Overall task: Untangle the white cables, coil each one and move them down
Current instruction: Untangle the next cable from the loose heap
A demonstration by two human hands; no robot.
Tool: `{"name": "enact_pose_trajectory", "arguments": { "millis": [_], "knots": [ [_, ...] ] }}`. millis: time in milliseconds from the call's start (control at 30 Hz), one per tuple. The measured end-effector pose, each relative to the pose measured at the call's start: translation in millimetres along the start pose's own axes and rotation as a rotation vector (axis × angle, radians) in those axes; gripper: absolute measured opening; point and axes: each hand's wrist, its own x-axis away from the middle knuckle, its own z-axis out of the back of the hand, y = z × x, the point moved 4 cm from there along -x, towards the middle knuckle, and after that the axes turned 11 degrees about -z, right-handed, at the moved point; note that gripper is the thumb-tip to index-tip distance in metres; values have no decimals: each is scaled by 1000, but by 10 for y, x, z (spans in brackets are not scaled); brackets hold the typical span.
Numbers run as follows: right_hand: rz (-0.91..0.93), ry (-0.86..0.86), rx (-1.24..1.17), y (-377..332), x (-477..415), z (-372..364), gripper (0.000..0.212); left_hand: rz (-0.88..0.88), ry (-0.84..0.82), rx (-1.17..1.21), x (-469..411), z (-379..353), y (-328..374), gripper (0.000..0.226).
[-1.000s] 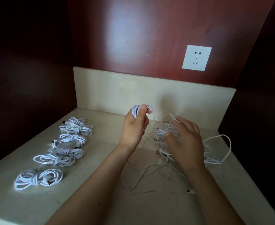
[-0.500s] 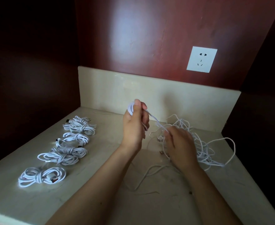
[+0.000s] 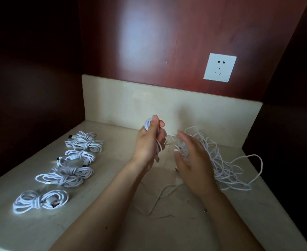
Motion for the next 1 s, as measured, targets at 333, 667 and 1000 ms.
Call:
{"name": "enact_pose_trajectory", "arguments": {
  "millis": [333,667,1000],
  "knots": [
    [-37,-256,-251,-9,129,-263,16,84,-28,-52,-54,112,-45,42],
    [81,-258,-115,-4,148,-262,24,168,35,-25,-75,138,-133,46],
    [84,-426,-43,-36,170,-220,20,-9,331,-255,-136,403,-21,36]
  ]
}}
